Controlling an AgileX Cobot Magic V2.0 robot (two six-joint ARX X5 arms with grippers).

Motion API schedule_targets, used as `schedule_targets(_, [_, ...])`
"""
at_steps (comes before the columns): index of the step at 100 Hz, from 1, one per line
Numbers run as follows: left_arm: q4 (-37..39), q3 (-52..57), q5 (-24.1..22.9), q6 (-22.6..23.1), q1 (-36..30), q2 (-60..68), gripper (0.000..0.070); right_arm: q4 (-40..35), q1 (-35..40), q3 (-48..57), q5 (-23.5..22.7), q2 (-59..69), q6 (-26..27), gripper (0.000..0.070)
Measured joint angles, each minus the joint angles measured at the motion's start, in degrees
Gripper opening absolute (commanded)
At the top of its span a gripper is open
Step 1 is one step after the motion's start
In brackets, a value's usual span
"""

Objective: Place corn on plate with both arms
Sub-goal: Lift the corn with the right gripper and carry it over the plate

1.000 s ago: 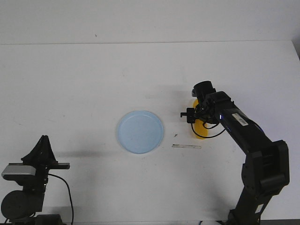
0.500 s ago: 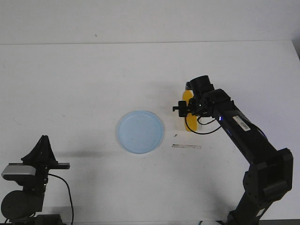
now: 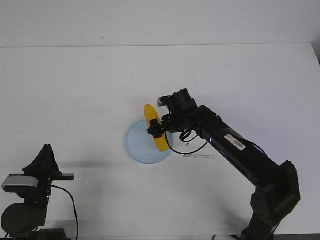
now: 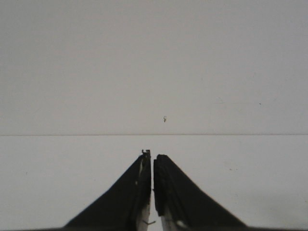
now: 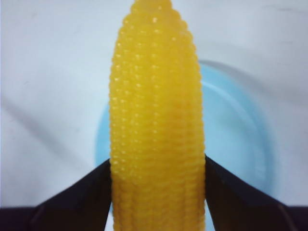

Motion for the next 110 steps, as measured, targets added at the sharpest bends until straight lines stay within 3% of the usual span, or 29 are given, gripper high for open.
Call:
schedule_targets(65, [0.0,0.0,0.0,0.0,0.0,0.0,0.0003,1.86,3.87,-0.02,0.13,7.45,0.11,0.0347])
schedule_targets(99, [0.0,0.0,0.0,0.0,0.0,0.0,0.0003,1.01,3.82,-0.02,3.08,7.45,0.13,0.0356])
schedule_targets(110, [0.0,0.0,0.0,0.0,0.0,0.0,0.0003,0.98,3.82,-0.02,3.08,7.45,0.15,0.0431])
